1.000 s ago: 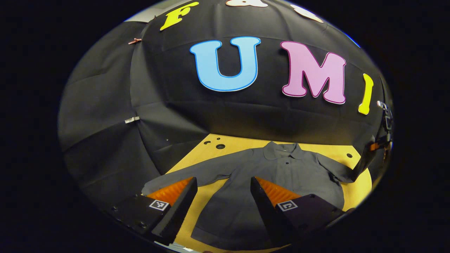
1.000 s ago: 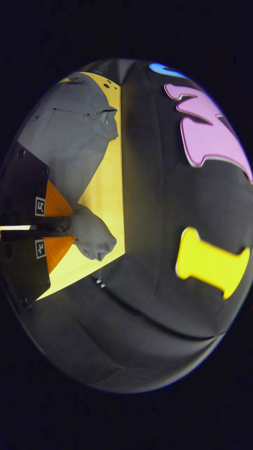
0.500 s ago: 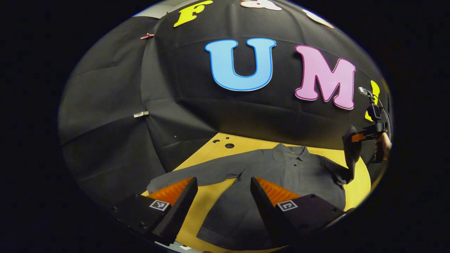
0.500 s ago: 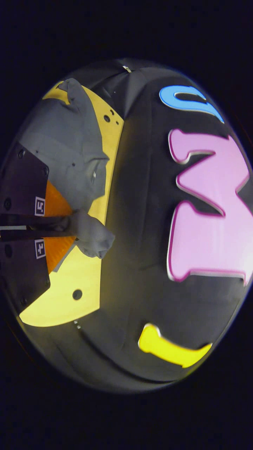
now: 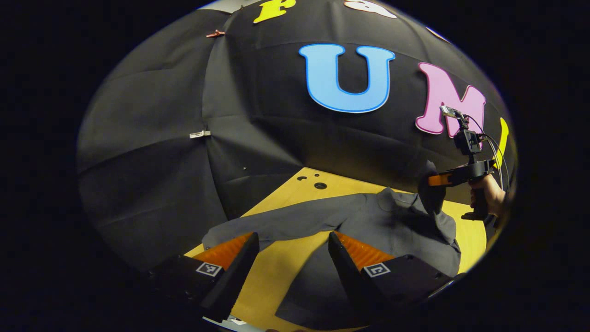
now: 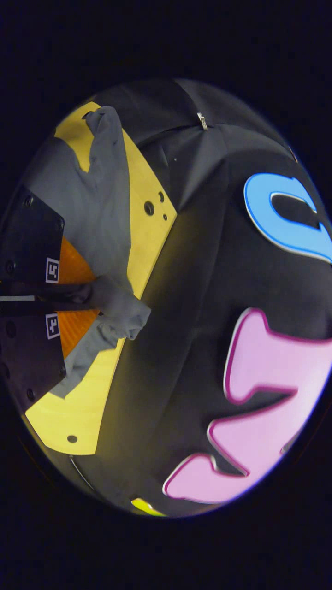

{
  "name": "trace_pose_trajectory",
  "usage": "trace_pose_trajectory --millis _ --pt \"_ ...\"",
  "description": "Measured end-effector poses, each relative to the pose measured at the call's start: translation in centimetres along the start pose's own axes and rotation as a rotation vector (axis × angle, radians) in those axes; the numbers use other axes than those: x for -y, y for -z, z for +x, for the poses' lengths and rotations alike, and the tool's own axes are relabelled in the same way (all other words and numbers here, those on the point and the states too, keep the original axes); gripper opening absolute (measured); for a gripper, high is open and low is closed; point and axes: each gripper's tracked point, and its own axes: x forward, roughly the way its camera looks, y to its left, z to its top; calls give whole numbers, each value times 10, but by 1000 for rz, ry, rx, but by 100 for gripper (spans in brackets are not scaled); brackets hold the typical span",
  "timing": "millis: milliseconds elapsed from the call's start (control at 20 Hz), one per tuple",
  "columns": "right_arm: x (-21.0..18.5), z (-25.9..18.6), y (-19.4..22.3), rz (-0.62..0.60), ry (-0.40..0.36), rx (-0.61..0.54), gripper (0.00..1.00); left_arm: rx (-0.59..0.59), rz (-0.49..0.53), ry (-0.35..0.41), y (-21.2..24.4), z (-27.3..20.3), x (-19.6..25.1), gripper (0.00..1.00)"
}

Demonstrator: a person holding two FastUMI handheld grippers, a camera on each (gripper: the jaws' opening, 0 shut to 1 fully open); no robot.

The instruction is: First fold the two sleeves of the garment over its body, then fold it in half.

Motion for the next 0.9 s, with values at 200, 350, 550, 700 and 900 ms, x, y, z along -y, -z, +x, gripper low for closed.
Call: trace_pose_trajectory --millis 200,350,550,700,900 --pt "-65 42 24 -72 -60 -61 9 -9 -15 -68 6 17 -44 95" --pt "-103 64 45 -73 -96 -115 11 -24 -37 -128 16 26 -80 96" --pt "-135 89 62 -49 -116 -147 24 -51 -78 -206 35 38 -127 96" --pt "-159 85 57 -5 -166 -146 42 -80 -113 -248 48 49 -157 100" --pt "-172 60 39 -50 -208 -83 82 -122 -187 -247 63 66 -172 96"
